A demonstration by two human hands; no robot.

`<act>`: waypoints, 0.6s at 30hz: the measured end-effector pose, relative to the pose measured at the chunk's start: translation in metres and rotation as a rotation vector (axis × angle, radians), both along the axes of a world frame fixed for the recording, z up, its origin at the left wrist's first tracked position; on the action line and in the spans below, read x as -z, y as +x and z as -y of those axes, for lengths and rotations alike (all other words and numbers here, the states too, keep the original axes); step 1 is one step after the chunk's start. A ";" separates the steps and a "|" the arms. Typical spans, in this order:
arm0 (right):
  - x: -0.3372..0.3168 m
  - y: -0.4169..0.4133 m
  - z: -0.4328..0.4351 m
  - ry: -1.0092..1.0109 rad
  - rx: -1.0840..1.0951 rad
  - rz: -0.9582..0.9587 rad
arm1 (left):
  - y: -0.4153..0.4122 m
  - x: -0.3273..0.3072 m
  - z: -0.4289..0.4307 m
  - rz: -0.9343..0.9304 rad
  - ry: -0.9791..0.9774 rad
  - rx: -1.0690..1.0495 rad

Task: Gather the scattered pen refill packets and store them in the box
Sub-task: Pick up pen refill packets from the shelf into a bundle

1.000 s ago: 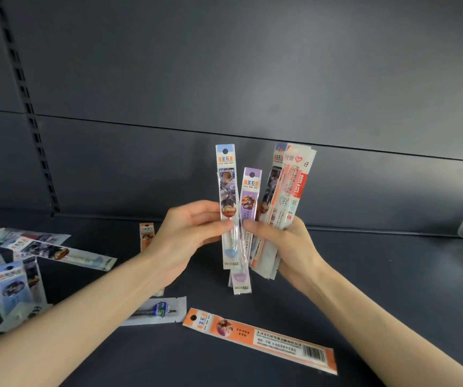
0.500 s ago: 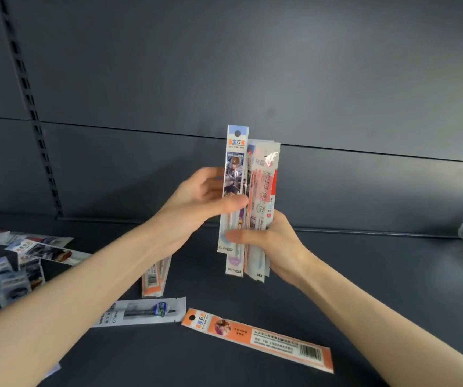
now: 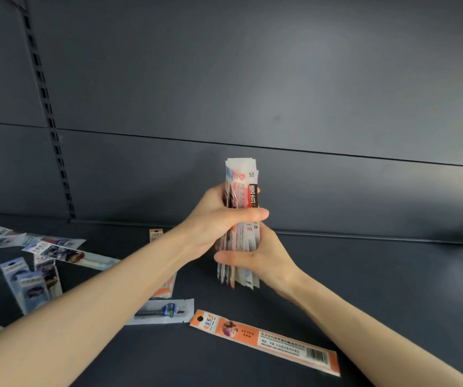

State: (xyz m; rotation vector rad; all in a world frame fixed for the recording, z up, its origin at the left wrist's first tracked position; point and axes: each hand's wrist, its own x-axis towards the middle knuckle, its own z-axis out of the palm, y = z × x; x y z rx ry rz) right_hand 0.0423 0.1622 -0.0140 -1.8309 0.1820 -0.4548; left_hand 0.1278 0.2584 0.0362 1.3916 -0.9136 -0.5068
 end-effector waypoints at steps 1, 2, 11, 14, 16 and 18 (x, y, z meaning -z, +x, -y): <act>-0.002 0.000 -0.001 0.020 -0.002 0.027 | 0.001 0.000 -0.001 0.004 -0.005 0.001; -0.003 0.000 0.000 0.028 -0.010 0.047 | 0.002 0.001 -0.001 0.006 -0.008 0.012; 0.000 0.003 -0.006 -0.003 -0.067 -0.013 | 0.000 0.007 -0.003 0.088 0.092 0.031; -0.008 0.002 -0.004 0.001 -0.077 -0.034 | 0.000 0.001 -0.002 0.112 0.115 0.032; -0.017 -0.002 -0.004 0.011 -0.067 -0.043 | -0.003 -0.007 -0.002 0.084 0.096 0.051; -0.027 -0.011 -0.003 0.021 -0.070 -0.022 | -0.011 -0.015 0.000 0.051 0.069 0.076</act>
